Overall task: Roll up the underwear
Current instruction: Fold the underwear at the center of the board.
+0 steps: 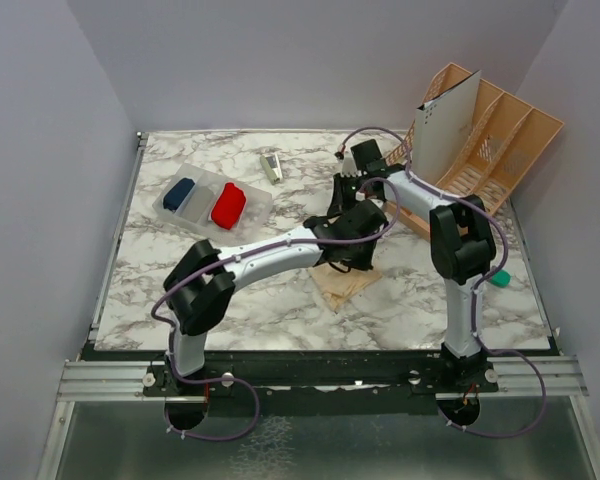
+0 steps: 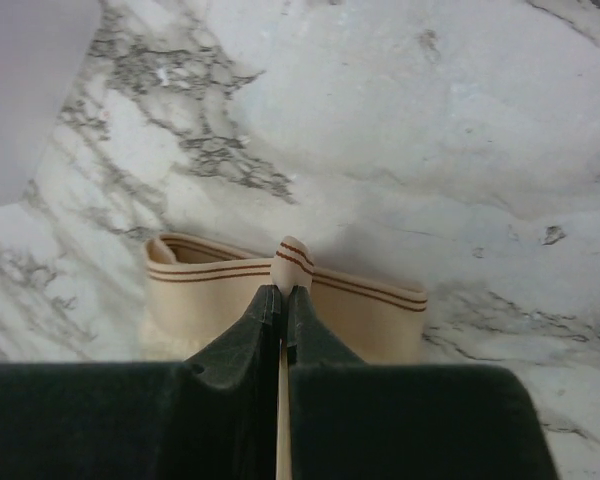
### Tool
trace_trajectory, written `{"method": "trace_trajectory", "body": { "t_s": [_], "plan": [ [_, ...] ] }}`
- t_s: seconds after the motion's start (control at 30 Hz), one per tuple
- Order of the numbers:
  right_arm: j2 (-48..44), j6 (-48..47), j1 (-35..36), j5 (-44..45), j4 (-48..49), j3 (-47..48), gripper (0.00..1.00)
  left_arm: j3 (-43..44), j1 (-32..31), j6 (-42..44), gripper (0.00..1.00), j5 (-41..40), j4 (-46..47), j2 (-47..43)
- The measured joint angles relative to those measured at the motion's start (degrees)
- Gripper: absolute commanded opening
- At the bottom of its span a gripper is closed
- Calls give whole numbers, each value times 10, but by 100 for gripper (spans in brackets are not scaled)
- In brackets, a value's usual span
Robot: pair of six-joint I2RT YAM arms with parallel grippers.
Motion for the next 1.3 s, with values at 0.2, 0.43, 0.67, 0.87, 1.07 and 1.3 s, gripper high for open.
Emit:
{"method": "trace_trajectory", "body": {
  "t_s": [0.2, 0.43, 0.67, 0.87, 1.07, 1.3],
  "plan": [
    [-70, 34, 0, -80, 40, -39, 6, -85, 4, -5, 0, -17, -13, -128],
    [-94, 82, 10, -143, 91, -47, 6, -183, 31, -23, 0, -46, -16, -267],
    [-88, 118, 73, -144, 98, -28, 6, -247, 44, -37, 0, -78, -52, -332],
    [-71, 146, 125, -142, 107, 14, 5, -279, 87, -56, 0, -117, -121, -470],
    [-54, 179, 147, -122, 119, 38, 5, -287, 143, -71, 0, -156, -187, -567],
    [-11, 183, 151, -89, 119, 72, 5, -314, 158, -71, 0, -162, -222, -541]
  ]
}}
